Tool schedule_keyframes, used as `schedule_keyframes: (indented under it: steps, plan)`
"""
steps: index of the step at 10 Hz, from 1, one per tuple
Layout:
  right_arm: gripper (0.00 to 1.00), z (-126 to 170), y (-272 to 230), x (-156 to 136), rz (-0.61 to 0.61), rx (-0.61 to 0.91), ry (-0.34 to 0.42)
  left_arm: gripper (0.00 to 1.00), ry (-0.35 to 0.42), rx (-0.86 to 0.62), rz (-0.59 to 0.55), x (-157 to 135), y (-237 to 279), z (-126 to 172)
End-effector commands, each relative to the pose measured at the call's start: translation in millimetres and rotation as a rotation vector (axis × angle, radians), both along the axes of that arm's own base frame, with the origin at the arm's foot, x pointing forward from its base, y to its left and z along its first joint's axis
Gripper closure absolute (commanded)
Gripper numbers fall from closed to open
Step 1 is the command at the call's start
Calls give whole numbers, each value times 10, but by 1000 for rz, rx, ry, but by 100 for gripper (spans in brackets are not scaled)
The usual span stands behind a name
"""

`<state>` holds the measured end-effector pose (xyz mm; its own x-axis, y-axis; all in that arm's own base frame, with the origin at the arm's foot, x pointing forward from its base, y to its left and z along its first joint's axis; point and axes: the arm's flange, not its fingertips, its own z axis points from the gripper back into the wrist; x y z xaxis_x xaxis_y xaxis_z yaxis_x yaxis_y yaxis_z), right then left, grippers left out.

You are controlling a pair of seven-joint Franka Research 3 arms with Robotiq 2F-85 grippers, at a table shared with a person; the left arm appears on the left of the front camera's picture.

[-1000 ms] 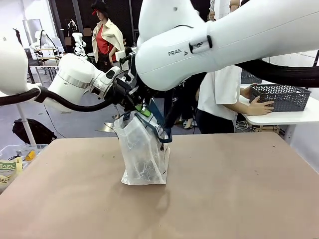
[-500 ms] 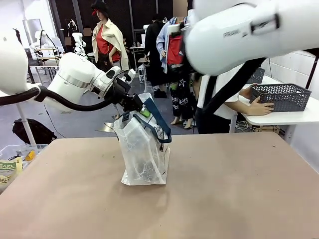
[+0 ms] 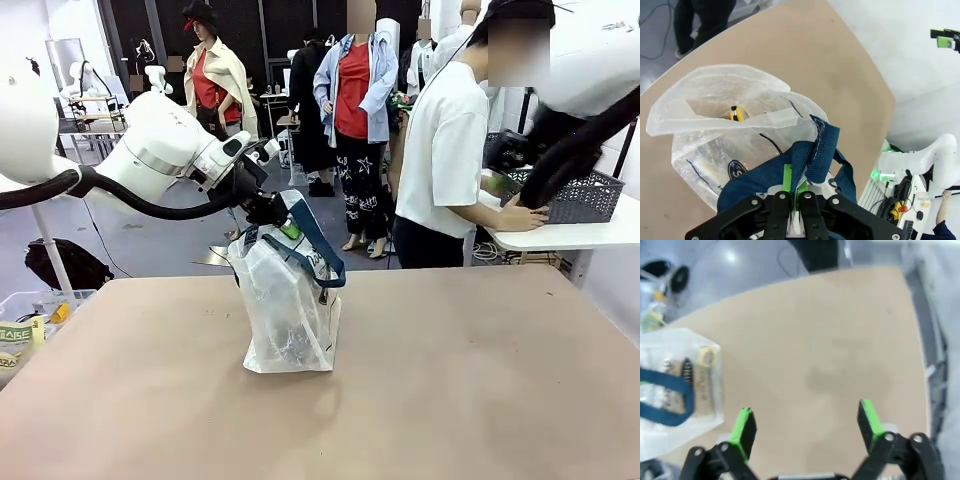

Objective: Transfer purchased items from the store into the shopping bag.
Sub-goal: Move the Reusable shopping bag to the right side of the table.

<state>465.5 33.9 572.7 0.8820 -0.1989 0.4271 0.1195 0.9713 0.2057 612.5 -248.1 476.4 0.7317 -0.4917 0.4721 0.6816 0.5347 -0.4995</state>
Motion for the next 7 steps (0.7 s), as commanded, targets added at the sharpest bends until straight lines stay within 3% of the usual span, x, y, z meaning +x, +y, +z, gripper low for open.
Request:
schedule_keyframes:
  steps: [1, 4, 5, 7]
  plan:
    - [0, -293, -321, -87, -65, 113, 49, 100, 4, 82, 26, -16, -1, -75]
    - [0, -813, -571, 1, -85, 213, 119, 100, -9, 142, 40, -57, -80, 20]
    - [0, -569, -606, -90, -106, 144, 102, 100, -31, 176, 71, -95, -51, 94]
    - [0, -569, -606, -90, -106, 144, 102, 100, -61, 268, 208, -276, 247, 394]
